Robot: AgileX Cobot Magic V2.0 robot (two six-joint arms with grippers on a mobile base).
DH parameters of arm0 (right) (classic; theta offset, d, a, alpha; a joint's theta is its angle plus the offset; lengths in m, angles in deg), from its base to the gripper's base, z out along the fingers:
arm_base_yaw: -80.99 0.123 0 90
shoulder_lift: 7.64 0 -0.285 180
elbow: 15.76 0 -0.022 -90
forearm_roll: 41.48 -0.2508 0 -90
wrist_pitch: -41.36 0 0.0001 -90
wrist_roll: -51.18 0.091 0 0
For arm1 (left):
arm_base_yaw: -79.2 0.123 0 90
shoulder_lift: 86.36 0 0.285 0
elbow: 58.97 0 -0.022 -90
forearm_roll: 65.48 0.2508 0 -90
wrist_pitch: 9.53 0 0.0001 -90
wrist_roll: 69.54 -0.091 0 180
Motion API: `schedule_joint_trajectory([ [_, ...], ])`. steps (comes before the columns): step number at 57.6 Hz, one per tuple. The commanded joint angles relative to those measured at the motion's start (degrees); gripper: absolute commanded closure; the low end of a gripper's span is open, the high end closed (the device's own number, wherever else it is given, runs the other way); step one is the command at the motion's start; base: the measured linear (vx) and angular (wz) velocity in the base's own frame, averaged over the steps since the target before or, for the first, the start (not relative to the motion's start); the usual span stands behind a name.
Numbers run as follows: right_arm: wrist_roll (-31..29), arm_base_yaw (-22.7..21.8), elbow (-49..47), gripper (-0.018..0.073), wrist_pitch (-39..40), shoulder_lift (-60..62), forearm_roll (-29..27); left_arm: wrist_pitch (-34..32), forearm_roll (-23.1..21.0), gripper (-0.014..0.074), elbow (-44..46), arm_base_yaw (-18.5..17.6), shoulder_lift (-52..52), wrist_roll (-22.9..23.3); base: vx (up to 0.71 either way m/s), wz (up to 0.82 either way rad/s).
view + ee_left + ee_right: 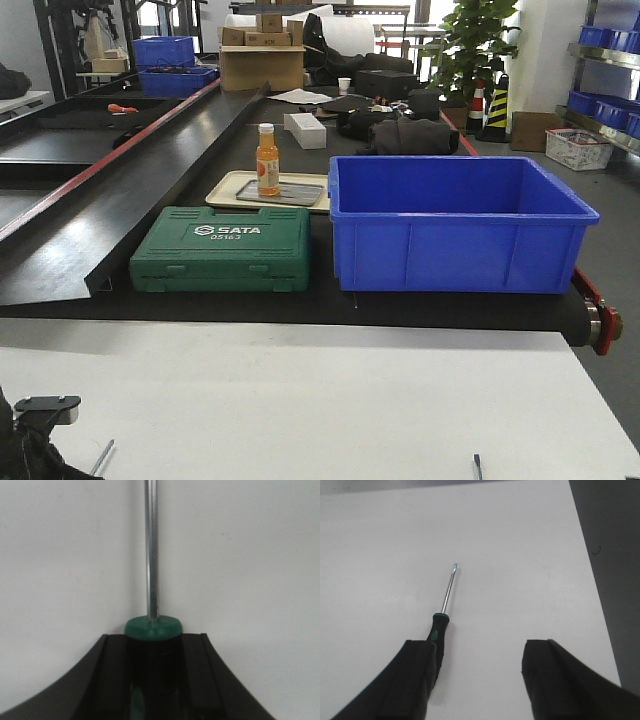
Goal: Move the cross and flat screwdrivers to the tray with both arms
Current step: 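Lower the right gripper onto the flat screwdriver handle and close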
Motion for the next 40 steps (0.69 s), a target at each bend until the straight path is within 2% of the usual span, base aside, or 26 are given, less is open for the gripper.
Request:
schedule_joint_trajectory([
  [1, -4.28, -0.16, -9.06, 0.0078, -2.27, -6.91, -2.99, 0.59, -1.33, 0.0605, 0.88, 0.0, 1.94, 0.22, 0.0, 0.0],
  [13, -5.51, -0.16, -20.14, 0.0078, -9.32, -22.2, -11.38, 0.59, -1.39, 0.0604, 0.88, 0.0, 1.94, 0.39, 0.0, 0.0],
  [26, -6.09, 0.12, -27.42, 0.0079, -9.39, -36.82, -17.25, 0.38, -1.54, 0.0601, 0.88, 0.0, 1.94, 0.76, 0.0, 0.0],
  [34, -4.28, 4.06, -30.58, 0.0079, -9.54, -43.35, -12.43, 0.38, -2.72, 0.0599, 0.88, 0.0, 1.94, 0.76, 0.0, 0.0],
  [40, 3.63, 7.8, -32.2, 0.0079, -9.69, -47.98, -5.59, 0.29, -4.93, 0.0597, 0.88, 0.0, 1.94, 0.76, 0.0, 0.0],
])
